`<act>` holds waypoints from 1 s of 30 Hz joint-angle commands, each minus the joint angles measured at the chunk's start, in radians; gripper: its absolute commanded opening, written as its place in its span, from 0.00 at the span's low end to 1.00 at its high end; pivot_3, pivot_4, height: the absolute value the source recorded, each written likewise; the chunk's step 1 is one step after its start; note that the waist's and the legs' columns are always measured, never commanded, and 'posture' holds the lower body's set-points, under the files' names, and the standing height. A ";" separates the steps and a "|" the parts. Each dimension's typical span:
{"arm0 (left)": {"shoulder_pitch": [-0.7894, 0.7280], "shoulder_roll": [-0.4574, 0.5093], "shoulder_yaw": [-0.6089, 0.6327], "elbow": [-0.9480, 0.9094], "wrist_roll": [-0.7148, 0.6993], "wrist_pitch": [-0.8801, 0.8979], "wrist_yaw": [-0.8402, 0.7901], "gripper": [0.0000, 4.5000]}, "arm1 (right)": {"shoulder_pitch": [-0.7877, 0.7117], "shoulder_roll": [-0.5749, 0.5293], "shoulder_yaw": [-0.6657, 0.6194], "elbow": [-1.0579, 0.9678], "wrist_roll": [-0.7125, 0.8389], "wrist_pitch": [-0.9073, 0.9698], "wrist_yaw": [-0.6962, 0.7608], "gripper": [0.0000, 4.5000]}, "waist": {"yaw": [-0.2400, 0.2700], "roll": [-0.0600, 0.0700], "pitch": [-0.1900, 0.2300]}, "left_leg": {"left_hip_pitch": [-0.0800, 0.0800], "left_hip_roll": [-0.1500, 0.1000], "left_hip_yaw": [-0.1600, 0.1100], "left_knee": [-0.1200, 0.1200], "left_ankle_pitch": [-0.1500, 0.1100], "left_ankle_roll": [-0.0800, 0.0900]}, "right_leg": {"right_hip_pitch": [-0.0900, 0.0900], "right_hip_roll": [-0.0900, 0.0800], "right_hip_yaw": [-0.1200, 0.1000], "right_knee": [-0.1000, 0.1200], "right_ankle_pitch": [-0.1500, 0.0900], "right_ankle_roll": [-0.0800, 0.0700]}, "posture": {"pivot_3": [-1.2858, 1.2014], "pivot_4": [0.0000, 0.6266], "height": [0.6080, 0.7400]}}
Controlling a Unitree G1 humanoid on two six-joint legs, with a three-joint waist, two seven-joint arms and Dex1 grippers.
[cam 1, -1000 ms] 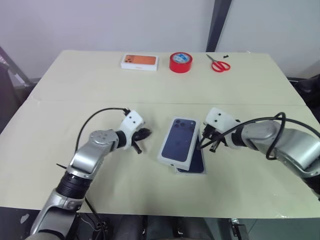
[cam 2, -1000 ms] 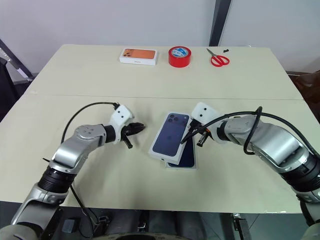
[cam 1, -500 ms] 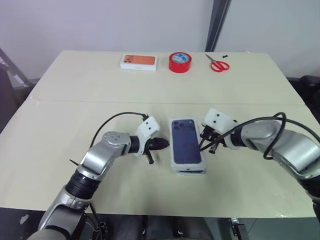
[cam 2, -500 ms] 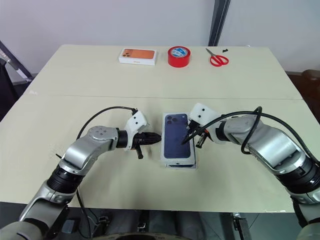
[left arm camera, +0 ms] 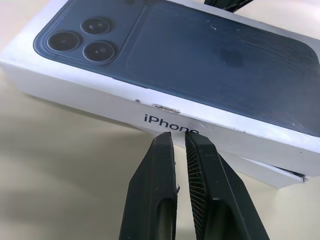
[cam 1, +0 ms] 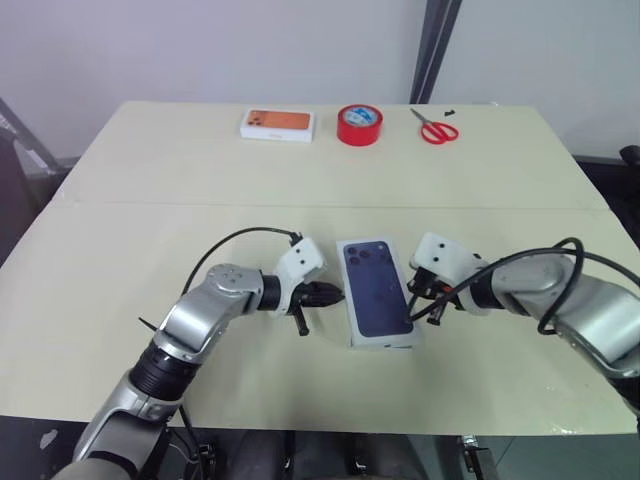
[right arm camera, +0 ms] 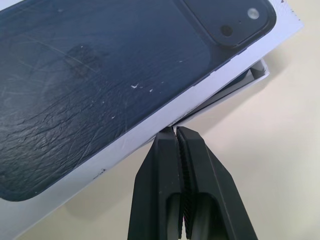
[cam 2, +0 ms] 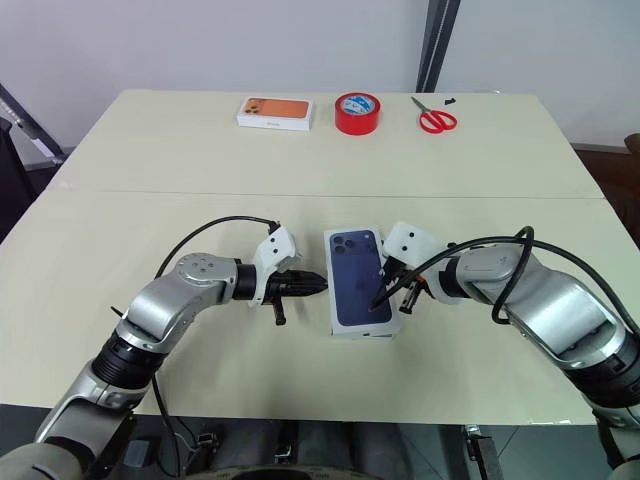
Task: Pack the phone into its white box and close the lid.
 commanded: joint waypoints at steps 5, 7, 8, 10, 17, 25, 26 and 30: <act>-0.023 -0.020 -0.012 -0.015 0.004 -0.033 -0.001 0.10 | 0.013 -0.004 -0.024 -0.088 0.009 0.012 0.039 0.02 | 0.000 0.000 0.000 | 0.000 0.000 0.000 0.000 0.000 0.000 | 0.000 0.000 0.000 0.000 0.000 0.000 | 0.52 0.24 0.92; -0.024 -0.024 -0.010 -0.013 0.005 -0.032 -0.002 0.10 | 0.015 -0.002 -0.026 -0.095 0.008 0.018 0.044 0.02 | -0.001 0.000 0.000 | 0.000 0.000 0.000 0.000 0.000 0.000 | 0.000 0.000 0.000 0.000 0.000 0.000 | 0.52 0.24 0.92; -0.025 -0.024 -0.010 -0.013 0.005 -0.033 -0.003 0.10 | 0.016 0.000 -0.027 -0.097 0.006 0.020 0.045 0.02 | -0.001 0.000 0.000 | 0.000 0.000 0.000 0.000 0.000 0.000 | 0.000 0.000 0.000 0.000 0.000 0.000 | 0.52 0.24 0.92; -0.023 -0.025 -0.012 -0.016 0.006 -0.032 -0.004 0.10 | 0.017 0.002 -0.028 -0.099 0.003 0.024 0.046 0.02 | 0.000 0.000 0.000 | 0.000 0.000 0.000 0.000 0.000 0.000 | 0.000 0.000 0.000 0.000 0.000 0.000 | 0.52 0.24 0.92; -0.019 -0.029 -0.020 -0.010 0.014 -0.037 -0.004 0.10 | 0.025 0.009 -0.029 -0.089 -0.011 0.026 0.042 0.02 | 0.000 0.000 0.000 | 0.000 0.000 0.000 0.000 0.000 0.000 | 0.000 0.000 0.000 0.000 0.000 0.000 | 0.52 0.24 0.92; -0.024 -0.044 -0.027 -0.005 0.024 -0.039 -0.002 0.10 | 0.048 0.015 -0.034 -0.077 -0.028 0.025 0.036 0.02 | 0.000 0.000 0.000 | 0.000 0.000 0.000 0.000 0.000 0.000 | 0.000 0.000 0.000 0.000 0.000 0.000 | 0.52 0.24 0.92; -0.024 -0.045 -0.027 -0.004 0.026 -0.040 -0.002 0.10 | 0.051 0.015 -0.035 -0.078 -0.030 0.026 0.036 0.02 | 0.001 0.000 0.000 | 0.000 0.000 0.000 0.000 0.000 0.000 | 0.000 0.000 0.000 0.000 0.000 0.000 | 0.52 0.24 0.92; -0.020 -0.047 -0.030 -0.007 0.028 -0.042 -0.004 0.10 | 0.062 0.017 -0.039 -0.074 -0.037 0.023 0.033 0.02 | 0.002 0.000 0.000 | 0.000 0.000 0.000 0.000 0.000 0.000 | 0.000 0.000 0.000 0.000 0.000 0.000 | 0.52 0.24 0.92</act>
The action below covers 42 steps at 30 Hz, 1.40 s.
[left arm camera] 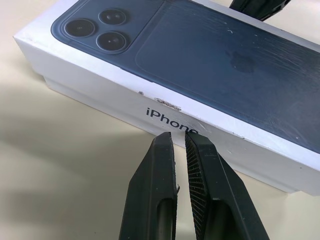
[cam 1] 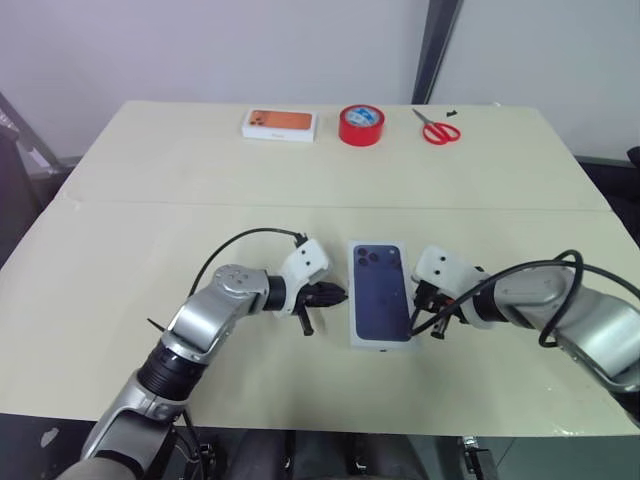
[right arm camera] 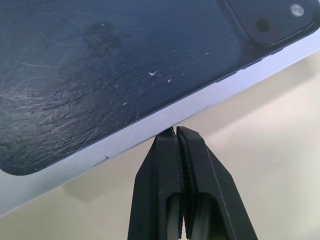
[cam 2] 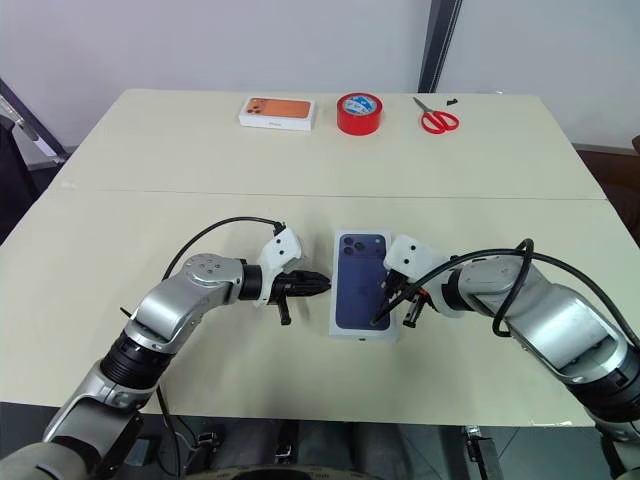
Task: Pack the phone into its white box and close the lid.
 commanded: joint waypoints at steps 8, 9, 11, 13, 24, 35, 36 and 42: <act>-0.016 -0.024 -0.021 -0.032 -0.011 -0.030 -0.004 0.10 | 0.018 0.007 -0.037 -0.018 -0.016 -0.024 0.007 0.02 | 0.000 0.000 0.000 | 0.000 0.000 0.000 0.000 0.000 0.000 | 0.000 0.000 0.000 0.000 0.000 0.000 | 0.52 0.24 0.92; -0.015 -0.023 -0.021 -0.033 -0.011 -0.030 -0.004 0.10 | 0.017 0.006 -0.039 -0.018 -0.018 -0.024 0.009 0.02 | 0.000 0.000 0.000 | 0.000 0.000 0.000 0.000 0.000 0.000 | 0.000 0.000 0.000 0.000 0.000 0.000 | 0.52 0.24 0.92; -0.013 -0.021 -0.022 -0.034 -0.009 -0.030 -0.003 0.10 | 0.017 0.003 -0.043 -0.017 -0.019 -0.025 0.013 0.02 | 0.000 0.000 0.000 | 0.000 0.000 0.000 0.000 0.000 0.000 | 0.000 0.000 0.000 0.000 0.000 0.000 | 0.52 0.24 0.92; -0.012 -0.020 -0.020 -0.034 -0.009 -0.029 -0.002 0.10 | 0.018 0.000 -0.046 -0.017 -0.020 -0.028 0.017 0.02 | 0.000 0.000 0.000 | 0.000 0.000 0.000 0.000 0.000 0.000 | 0.000 0.000 0.000 0.000 0.000 0.000 | 0.52 0.24 0.92; -0.012 -0.018 0.003 -0.045 -0.022 -0.028 0.006 0.10 | 0.068 -0.072 -0.111 -0.003 -0.031 -0.102 0.085 0.02 | 0.001 0.000 0.000 | 0.000 0.000 0.000 0.000 0.000 0.000 | 0.000 0.000 0.000 0.000 0.000 0.000 | 0.52 0.24 0.92; 0.012 0.022 -0.009 -0.016 0.007 -0.052 0.004 0.10 | 0.118 -0.109 -0.196 -0.013 -0.012 -0.177 0.153 0.02 | -0.001 0.000 0.000 | 0.001 0.000 0.000 0.000 0.000 0.000 | 0.000 0.000 0.000 0.001 0.000 0.000 | 0.52 0.24 0.92; 0.015 0.026 0.003 -0.010 0.002 -0.053 0.008 0.10 | 0.128 -0.109 -0.214 -0.024 -0.001 -0.187 0.168 0.02 | -0.001 0.000 0.000 | 0.001 0.000 0.000 0.001 0.000 0.000 | 0.000 0.000 0.000 0.001 0.000 0.000 | 0.52 0.24 0.92; -0.044 -0.049 0.129 -0.009 -0.099 -0.012 0.054 0.10 | 0.206 -0.091 -0.288 -0.118 0.082 -0.200 0.226 0.02 | 0.001 0.000 0.000 | 0.000 0.000 0.000 0.001 0.000 0.000 | 0.001 0.000 0.000 0.001 0.000 0.000 | 0.52 0.24 0.92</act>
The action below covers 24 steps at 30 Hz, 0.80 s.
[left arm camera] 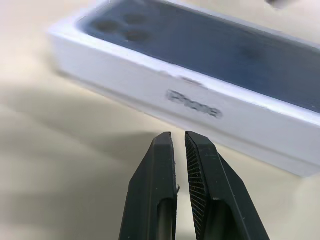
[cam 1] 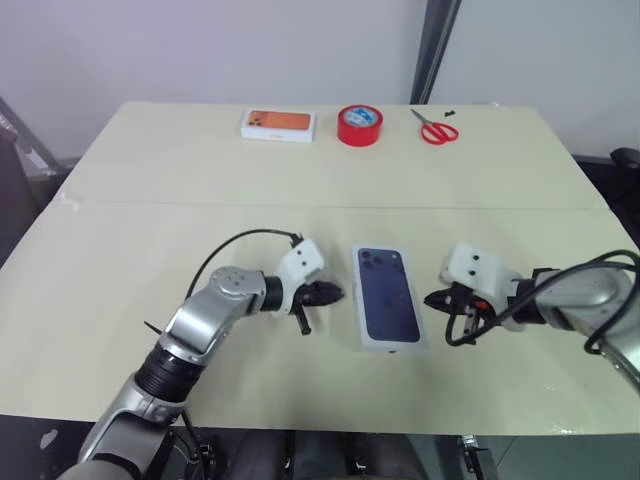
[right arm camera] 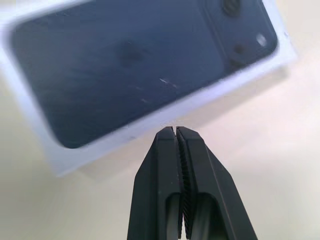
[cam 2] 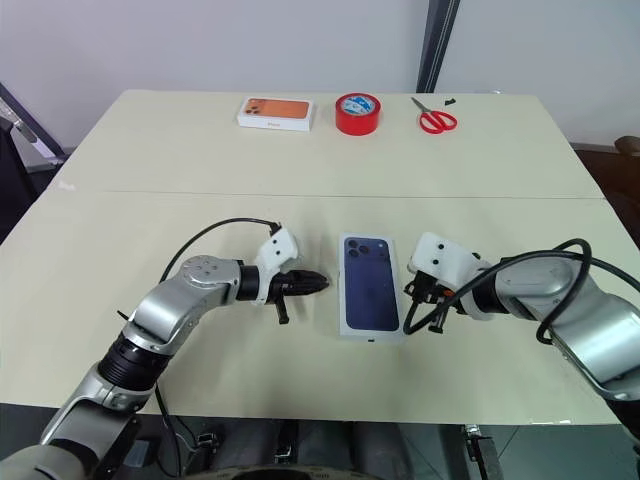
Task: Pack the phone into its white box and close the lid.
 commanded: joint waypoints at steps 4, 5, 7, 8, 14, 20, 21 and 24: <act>-0.115 -0.102 0.065 0.004 -0.053 0.009 0.067 0.10 | 0.060 0.012 -0.040 -0.105 0.057 -0.001 -0.001 0.02 | 0.011 0.000 0.000 | -0.001 0.000 -0.001 0.007 -0.002 0.004 | 0.002 0.000 -0.001 0.001 0.000 0.001 | 0.52 0.24 0.92; -0.129 -0.111 0.051 0.025 -0.037 0.004 0.076 0.10 | 0.066 0.015 -0.032 -0.106 0.054 0.001 -0.011 0.02 | 0.011 0.000 0.000 | -0.001 0.000 -0.001 0.008 -0.003 0.004 | 0.003 0.000 0.000 0.001 -0.001 0.001 | 0.52 0.24 0.92; -0.163 -0.124 -0.014 0.099 0.025 -0.020 0.093 0.10 | 0.076 0.024 0.004 -0.105 0.037 0.004 -0.037 0.02 | 0.012 0.000 0.000 | -0.001 0.000 0.000 0.010 -0.003 0.005 | 0.003 0.001 0.000 0.001 -0.001 0.001 | 0.52 0.24 0.92; -0.177 -0.123 -0.054 0.137 0.062 -0.032 0.095 0.10 | 0.079 0.030 0.021 -0.103 0.030 0.007 -0.050 0.02 | 0.014 0.000 0.000 | 0.000 0.000 0.000 0.010 -0.003 0.005 | 0.004 0.001 0.000 0.001 -0.001 0.001 | 0.52 0.24 0.92; -0.215 -0.134 -0.151 0.264 0.135 -0.025 0.079 0.10 | 0.089 0.060 0.078 -0.076 0.006 0.053 -0.120 0.02 | 0.020 0.000 -0.001 | -0.001 0.000 -0.001 0.011 -0.003 0.006 | 0.004 0.001 0.000 0.001 -0.001 0.001 | 0.52 0.24 0.92; -0.191 -0.134 -0.153 0.267 0.150 -0.026 0.077 0.10 | 0.111 0.056 0.074 -0.072 0.007 0.047 -0.126 0.02 | 0.020 0.000 -0.002 | 0.000 0.000 -0.001 0.011 -0.004 0.006 | 0.005 0.001 0.000 0.000 -0.001 0.001 | 0.52 0.24 0.92; -0.190 -0.146 -0.117 0.260 0.131 -0.023 0.089 0.10 | 0.109 0.059 0.054 -0.065 0.013 0.039 -0.124 0.02 | 0.020 0.000 -0.002 | 0.000 0.000 -0.001 0.011 -0.004 0.006 | 0.005 0.001 0.000 0.000 -0.001 0.001 | 0.52 0.24 0.92; -0.179 -0.152 0.052 0.193 0.065 -0.073 0.138 0.10 | 0.076 0.105 -0.050 -0.010 0.022 -0.029 -0.137 0.02 | 0.015 -0.001 -0.001 | 0.000 0.000 -0.001 0.011 -0.004 0.006 | 0.005 0.001 0.000 0.000 -0.001 0.001 | 0.52 0.24 0.92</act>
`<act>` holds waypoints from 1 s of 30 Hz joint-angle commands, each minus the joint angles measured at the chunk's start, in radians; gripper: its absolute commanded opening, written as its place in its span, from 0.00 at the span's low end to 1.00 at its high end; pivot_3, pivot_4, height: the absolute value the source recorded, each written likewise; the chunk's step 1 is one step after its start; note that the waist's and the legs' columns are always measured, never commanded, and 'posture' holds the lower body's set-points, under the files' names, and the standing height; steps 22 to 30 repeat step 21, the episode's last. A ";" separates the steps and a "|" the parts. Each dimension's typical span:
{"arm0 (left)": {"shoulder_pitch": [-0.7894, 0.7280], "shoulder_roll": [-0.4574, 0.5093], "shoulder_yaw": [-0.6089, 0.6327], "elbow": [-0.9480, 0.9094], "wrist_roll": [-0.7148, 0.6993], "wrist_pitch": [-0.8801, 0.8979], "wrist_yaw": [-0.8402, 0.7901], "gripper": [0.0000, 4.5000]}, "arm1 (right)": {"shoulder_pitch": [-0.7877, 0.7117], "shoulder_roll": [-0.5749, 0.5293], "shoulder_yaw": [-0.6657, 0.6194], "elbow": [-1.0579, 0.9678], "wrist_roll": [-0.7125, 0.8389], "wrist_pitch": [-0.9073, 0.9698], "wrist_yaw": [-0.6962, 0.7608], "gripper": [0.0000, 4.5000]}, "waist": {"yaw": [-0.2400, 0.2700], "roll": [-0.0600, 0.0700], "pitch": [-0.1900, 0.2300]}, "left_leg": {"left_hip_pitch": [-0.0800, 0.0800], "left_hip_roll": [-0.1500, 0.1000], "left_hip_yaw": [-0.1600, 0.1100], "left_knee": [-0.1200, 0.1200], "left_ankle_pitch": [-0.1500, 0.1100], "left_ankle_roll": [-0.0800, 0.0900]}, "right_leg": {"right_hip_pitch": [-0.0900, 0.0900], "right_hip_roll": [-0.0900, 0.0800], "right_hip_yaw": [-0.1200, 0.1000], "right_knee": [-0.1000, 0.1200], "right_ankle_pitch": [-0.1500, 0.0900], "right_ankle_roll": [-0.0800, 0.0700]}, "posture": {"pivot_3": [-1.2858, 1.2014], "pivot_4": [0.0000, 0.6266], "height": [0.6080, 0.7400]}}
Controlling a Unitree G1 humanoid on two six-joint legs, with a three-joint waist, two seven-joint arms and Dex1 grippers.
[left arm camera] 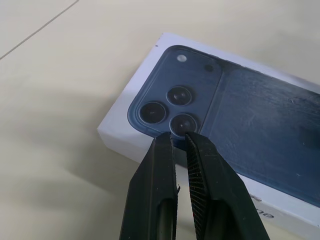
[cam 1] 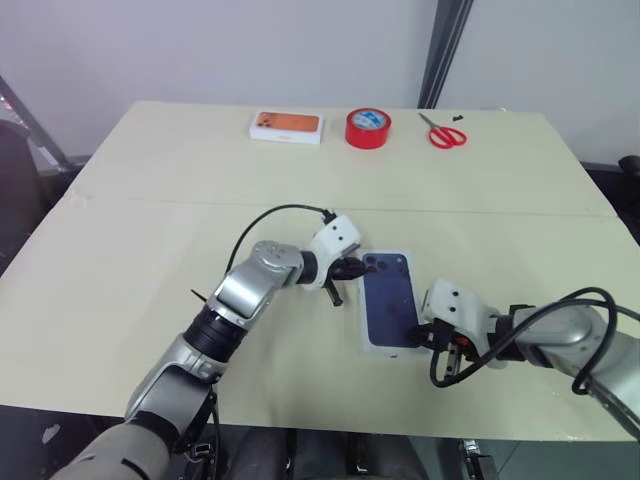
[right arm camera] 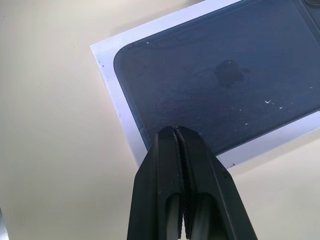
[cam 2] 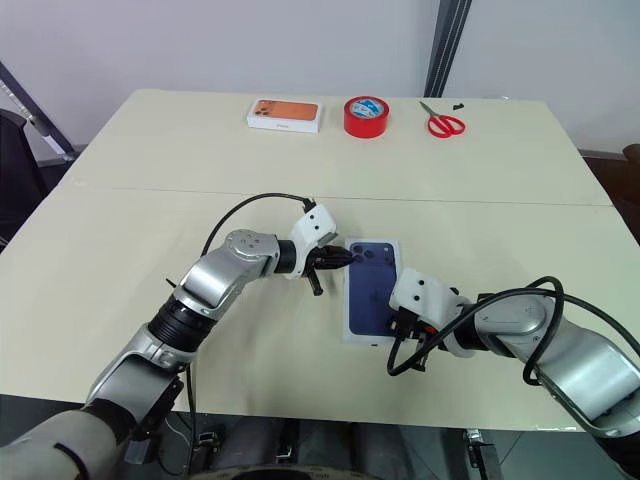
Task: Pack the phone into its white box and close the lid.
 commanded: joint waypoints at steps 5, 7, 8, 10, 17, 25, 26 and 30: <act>0.102 0.108 0.349 -0.218 -0.084 -0.070 0.106 0.10 | -0.080 0.122 -0.261 0.284 -0.043 -0.219 -0.060 0.02 | -0.011 0.000 0.000 | -0.001 0.001 0.000 0.000 0.000 0.000 | -0.002 0.001 0.000 0.002 0.000 0.000 | 0.52 0.24 0.92; 0.166 0.165 0.415 -0.274 -0.108 -0.059 0.099 0.10 | -0.088 0.131 -0.284 0.368 -0.052 -0.269 -0.042 0.02 | -0.008 0.000 0.000 | 0.000 0.001 0.000 0.000 0.000 0.000 | -0.002 0.000 0.000 0.002 0.000 0.000 | 0.52 0.24 0.92; 0.200 0.193 0.443 -0.299 -0.116 -0.064 0.091 0.10 | -0.090 0.136 -0.294 0.406 -0.054 -0.298 -0.029 0.02 | -0.008 0.000 0.000 | 0.000 0.001 0.000 -0.001 0.000 0.000 | -0.002 0.000 0.000 0.002 0.000 0.000 | 0.52 0.24 0.92; 0.262 0.235 0.487 -0.341 -0.132 -0.070 0.087 0.10 | -0.095 0.142 -0.305 0.478 -0.059 -0.352 -0.006 0.02 | -0.004 0.000 0.000 | 0.000 0.001 0.001 -0.001 0.000 0.000 | -0.002 0.000 0.000 0.001 0.000 0.000 | 0.52 0.24 0.92; 0.516 0.356 0.610 -0.450 -0.143 -0.103 0.088 0.10 | -0.159 0.203 -0.320 0.629 -0.001 -0.402 0.061 0.02 | -0.002 0.001 0.000 | 0.000 0.001 0.001 -0.001 0.000 -0.001 | -0.002 -0.001 0.000 0.001 0.000 0.000 | 0.52 0.24 0.92; 0.570 0.322 0.629 -0.485 -0.163 -0.104 0.130 0.10 | -0.190 0.225 -0.285 0.663 -0.018 -0.415 0.076 0.02 | -0.001 0.001 0.000 | 0.000 0.001 0.001 -0.001 0.000 -0.001 | -0.002 -0.002 0.000 0.001 0.000 0.000 | 0.52 0.24 0.92; 0.570 0.322 0.629 -0.485 -0.163 -0.104 0.130 0.10 | -0.190 0.225 -0.285 0.663 -0.018 -0.415 0.076 0.02 | -0.001 0.001 0.000 | 0.000 0.001 0.001 -0.001 0.000 -0.001 | -0.002 -0.002 0.000 0.001 0.000 0.000 | 0.52 0.24 0.92; 0.570 0.322 0.629 -0.485 -0.163 -0.104 0.130 0.10 | -0.190 0.225 -0.285 0.663 -0.018 -0.415 0.076 0.02 | -0.001 0.001 0.000 | 0.000 0.001 0.001 -0.001 0.000 -0.001 | -0.002 -0.002 0.000 0.001 0.000 0.000 | 0.52 0.24 0.92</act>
